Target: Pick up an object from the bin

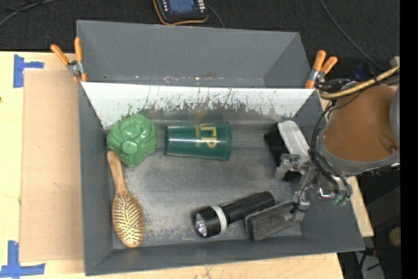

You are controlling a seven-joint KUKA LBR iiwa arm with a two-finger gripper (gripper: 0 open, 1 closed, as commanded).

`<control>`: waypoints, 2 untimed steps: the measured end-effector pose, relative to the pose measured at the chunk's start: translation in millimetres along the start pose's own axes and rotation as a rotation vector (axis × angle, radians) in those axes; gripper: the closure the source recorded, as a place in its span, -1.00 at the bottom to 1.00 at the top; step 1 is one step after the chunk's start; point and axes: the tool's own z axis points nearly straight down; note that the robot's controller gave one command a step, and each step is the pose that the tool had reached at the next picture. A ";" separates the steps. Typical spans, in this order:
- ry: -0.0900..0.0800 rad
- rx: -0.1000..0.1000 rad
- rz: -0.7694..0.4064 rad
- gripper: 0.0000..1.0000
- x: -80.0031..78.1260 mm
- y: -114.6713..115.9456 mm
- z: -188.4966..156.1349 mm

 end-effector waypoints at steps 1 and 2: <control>-0.012 0.004 0.008 -1.00 14.7 -22.1 -25.3; -0.025 0.009 0.028 -1.00 12.0 -14.2 -28.3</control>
Offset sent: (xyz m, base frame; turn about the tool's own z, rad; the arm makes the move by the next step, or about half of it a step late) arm -0.0098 0.0632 -0.0576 0.0360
